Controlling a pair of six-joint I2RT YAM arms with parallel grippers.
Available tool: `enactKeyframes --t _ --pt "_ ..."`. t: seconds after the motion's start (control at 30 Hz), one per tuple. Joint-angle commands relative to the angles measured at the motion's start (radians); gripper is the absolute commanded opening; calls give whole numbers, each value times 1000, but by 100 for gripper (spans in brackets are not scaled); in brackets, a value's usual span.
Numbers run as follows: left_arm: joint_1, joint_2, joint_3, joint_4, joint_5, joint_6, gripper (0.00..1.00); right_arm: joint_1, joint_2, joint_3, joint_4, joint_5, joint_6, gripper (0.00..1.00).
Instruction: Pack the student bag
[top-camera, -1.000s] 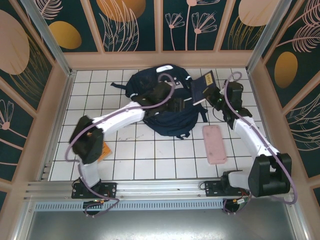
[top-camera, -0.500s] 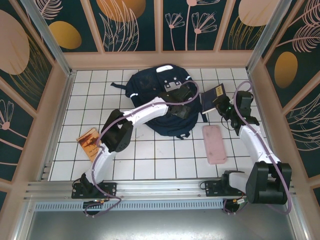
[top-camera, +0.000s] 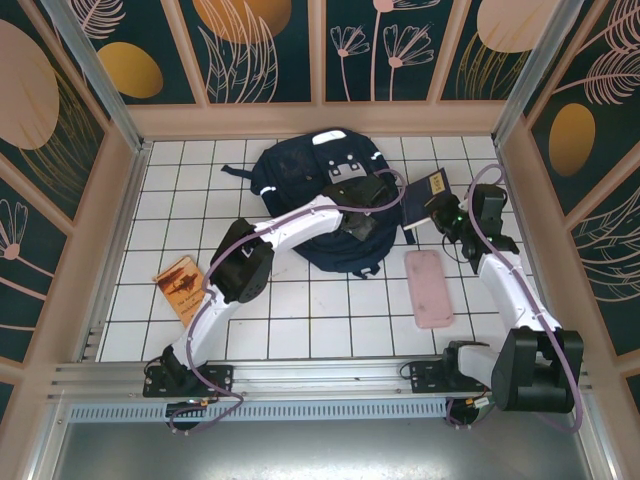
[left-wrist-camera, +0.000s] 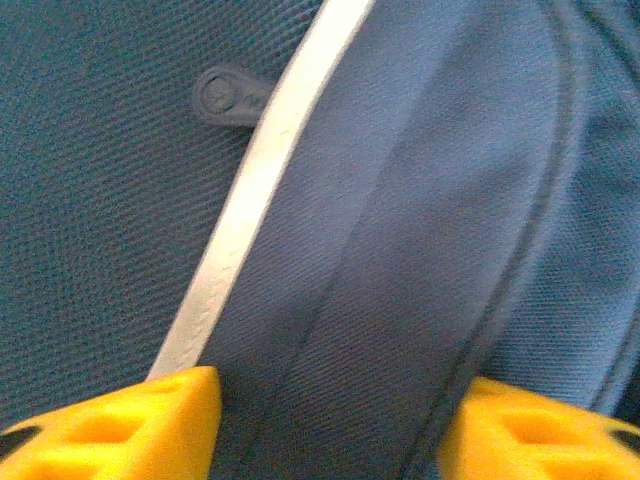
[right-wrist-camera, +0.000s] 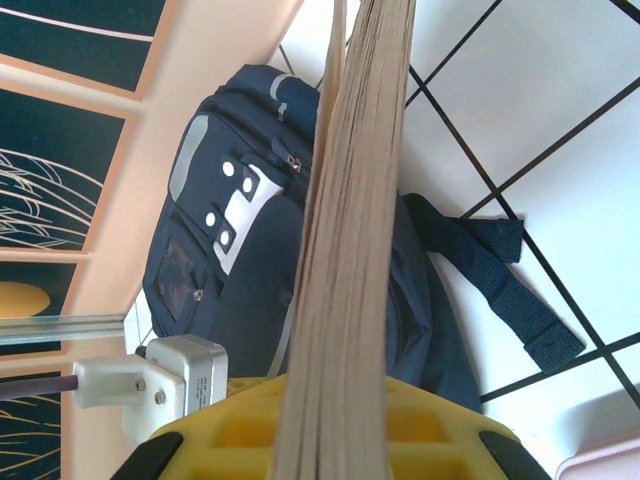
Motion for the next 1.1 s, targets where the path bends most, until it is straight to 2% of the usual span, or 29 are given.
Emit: enactKeyframes --t 0.0,0.2,0.3,0.43,0.67,0.83,0.97,1.07 --pt "10 12 27 -39 -151 2 41 -6 -32 -11 31 -30 6 11" --pt "10 -57 46 -35 -134 -4 19 -6 -46 -4 11 -30 -9 13" --pt "10 -124 21 4 -188 -9 10 -6 -52 1 -7 -30 -19 14" --pt "10 -220 -20 67 -278 -26 2 -5 -69 3 -34 -47 -35 14" --pt "10 -391 -153 246 -379 -60 0 9 -121 29 -125 -162 -118 14" --pt "11 -445 -198 359 -424 -88 0 43 -138 5 -73 -311 -120 15" --pt "10 -463 -200 414 -404 -95 0 139 -108 -25 34 -346 -61 15" --pt "9 -475 -199 420 -390 -94 0 225 -63 -26 115 -319 -24 15"
